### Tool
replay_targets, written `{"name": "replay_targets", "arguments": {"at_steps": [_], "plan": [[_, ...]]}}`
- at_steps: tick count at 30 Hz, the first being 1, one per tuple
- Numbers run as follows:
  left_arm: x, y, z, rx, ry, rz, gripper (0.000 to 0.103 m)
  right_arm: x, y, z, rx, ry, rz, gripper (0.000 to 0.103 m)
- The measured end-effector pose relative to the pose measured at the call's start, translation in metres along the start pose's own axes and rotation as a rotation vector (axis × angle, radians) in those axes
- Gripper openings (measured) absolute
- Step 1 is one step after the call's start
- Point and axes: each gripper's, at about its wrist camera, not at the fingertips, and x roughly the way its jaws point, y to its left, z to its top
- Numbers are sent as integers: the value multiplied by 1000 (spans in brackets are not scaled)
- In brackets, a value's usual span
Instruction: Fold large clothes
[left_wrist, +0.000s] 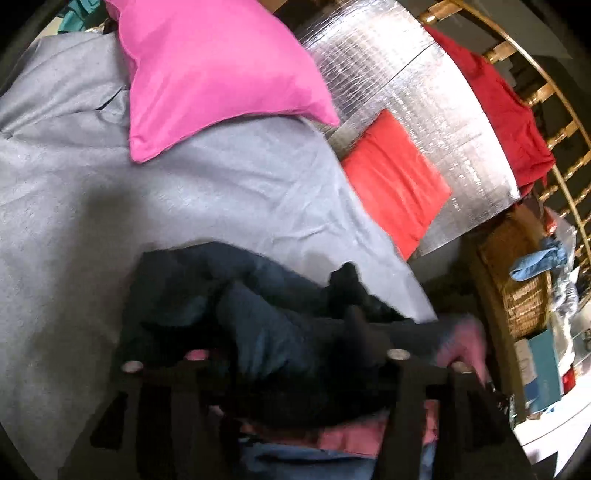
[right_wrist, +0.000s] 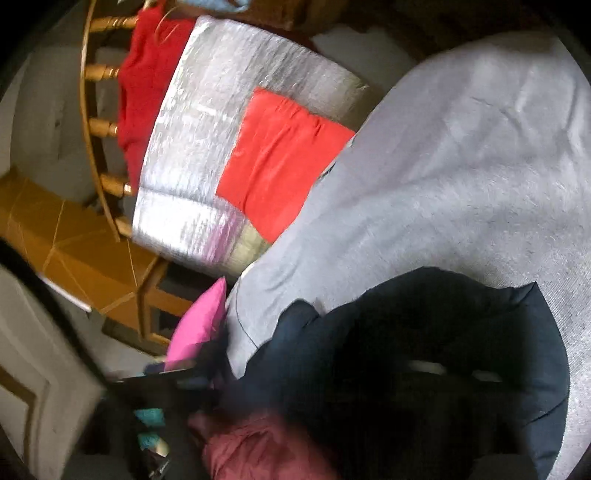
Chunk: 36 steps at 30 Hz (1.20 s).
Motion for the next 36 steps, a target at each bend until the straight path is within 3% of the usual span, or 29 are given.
{"name": "replay_targets", "arguments": {"at_steps": [3,7,10,13,16,19,23,25,26,28,31,36], "plan": [[-17,-10,0,2,-59,-8,85,-10,0,8,34,-20,27,90],[-52,-10,4,-31,-168,-90,91,-32,10,12,34,-56,66,91],[-70,-3,3,-69,-208,-34,93,-50,28,6,-60,-61,28,90],[-69,3,-2,-77,-168,81,92,-66,31,-9,-121,-37,-10,90],[-64,10,-10,-75,-96,232,92,-73,33,-23,-190,1,-80,81],[-66,13,-21,-57,-61,315,92,-78,39,-34,-246,21,-110,78],[-67,-4,-41,139,-58,441,92,-69,45,-51,-305,102,-122,72],[-58,-11,-51,258,-14,507,92,-48,42,-60,-323,199,-178,72],[-45,-14,-58,335,47,545,92,-39,33,-65,-313,258,-222,72],[-28,-11,-68,417,117,564,93,-18,17,-72,-319,339,-315,66],[-28,-6,-64,402,113,546,95,-18,32,-70,-346,324,-352,64],[-28,-9,-50,378,79,534,94,-14,77,-55,-473,214,-275,65]]}}
